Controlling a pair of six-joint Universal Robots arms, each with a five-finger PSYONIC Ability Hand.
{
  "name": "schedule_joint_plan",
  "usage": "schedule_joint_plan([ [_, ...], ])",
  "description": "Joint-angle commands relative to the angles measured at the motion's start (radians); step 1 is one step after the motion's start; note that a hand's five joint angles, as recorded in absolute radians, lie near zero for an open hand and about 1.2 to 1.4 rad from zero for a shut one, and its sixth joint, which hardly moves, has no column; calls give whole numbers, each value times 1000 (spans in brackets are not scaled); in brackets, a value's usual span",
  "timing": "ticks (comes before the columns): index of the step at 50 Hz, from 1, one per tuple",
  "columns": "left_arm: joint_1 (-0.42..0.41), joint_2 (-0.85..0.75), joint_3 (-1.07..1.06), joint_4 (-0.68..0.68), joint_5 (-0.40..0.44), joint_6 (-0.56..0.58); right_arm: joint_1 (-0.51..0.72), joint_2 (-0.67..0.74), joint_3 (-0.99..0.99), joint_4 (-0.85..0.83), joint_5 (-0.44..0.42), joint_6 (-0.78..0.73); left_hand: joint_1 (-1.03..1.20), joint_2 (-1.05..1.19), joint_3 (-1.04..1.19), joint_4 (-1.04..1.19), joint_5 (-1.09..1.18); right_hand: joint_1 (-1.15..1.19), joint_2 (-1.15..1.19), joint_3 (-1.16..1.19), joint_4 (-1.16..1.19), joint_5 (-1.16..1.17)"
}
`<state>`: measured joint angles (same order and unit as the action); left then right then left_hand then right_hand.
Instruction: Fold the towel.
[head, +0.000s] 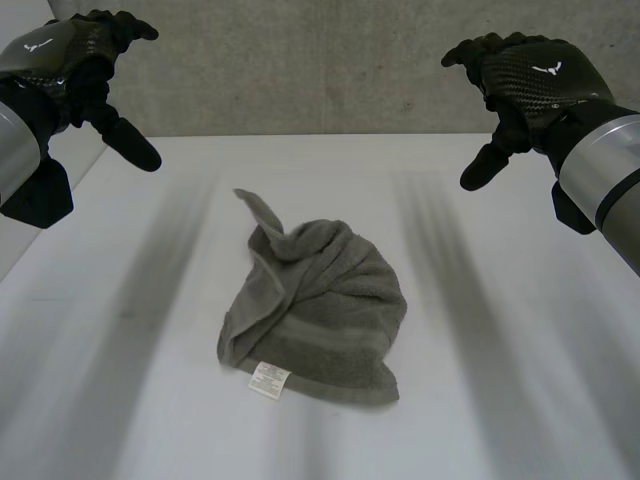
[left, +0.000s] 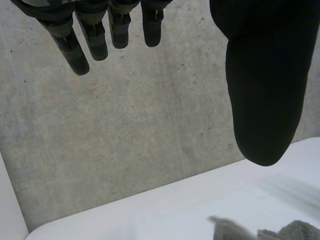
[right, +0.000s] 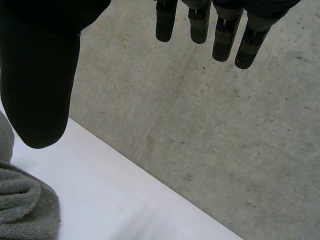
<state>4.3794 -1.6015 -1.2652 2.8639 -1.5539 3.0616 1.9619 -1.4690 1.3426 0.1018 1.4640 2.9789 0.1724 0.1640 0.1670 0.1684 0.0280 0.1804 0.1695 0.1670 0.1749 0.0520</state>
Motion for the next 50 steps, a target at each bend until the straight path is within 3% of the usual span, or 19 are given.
schedule_joint_plan([
  [1,2,-3,0,2,0,0,0,10,4,-2,-5,0,2,11,8,6,-28,-6,5,8,0,-52],
  [8,3,-23,0,20,-2,2,3,36,9,-7,-16,-1,2,11,8,6,-28,-6,5,8,0,-52],
  [16,18,-170,18,83,2,6,23,142,9,4,-85,-3,26,35,32,30,-4,-6,5,8,0,-52],
  [19,23,-229,24,81,34,6,46,203,6,19,-82,-8,65,73,70,69,34,-6,5,8,0,-52],
  [21,22,-268,26,65,110,8,64,233,3,36,-82,-14,70,79,76,74,40,-6,5,8,0,-52],
  [27,2,-261,-13,18,212,19,156,271,12,123,-82,-35,97,105,102,101,67,-6,5,8,0,-52],
  [32,-18,-216,-100,-20,229,95,195,256,81,157,-85,-32,97,105,102,101,67,-6,5,8,0,-52],
  [40,-81,-231,-278,18,236,363,236,225,236,81,-88,-35,59,67,64,63,29,-6,5,8,0,-52],
  [50,-83,-282,-333,150,235,433,285,317,345,-100,-53,-43,47,55,52,51,17,16,27,29,22,-30],
])
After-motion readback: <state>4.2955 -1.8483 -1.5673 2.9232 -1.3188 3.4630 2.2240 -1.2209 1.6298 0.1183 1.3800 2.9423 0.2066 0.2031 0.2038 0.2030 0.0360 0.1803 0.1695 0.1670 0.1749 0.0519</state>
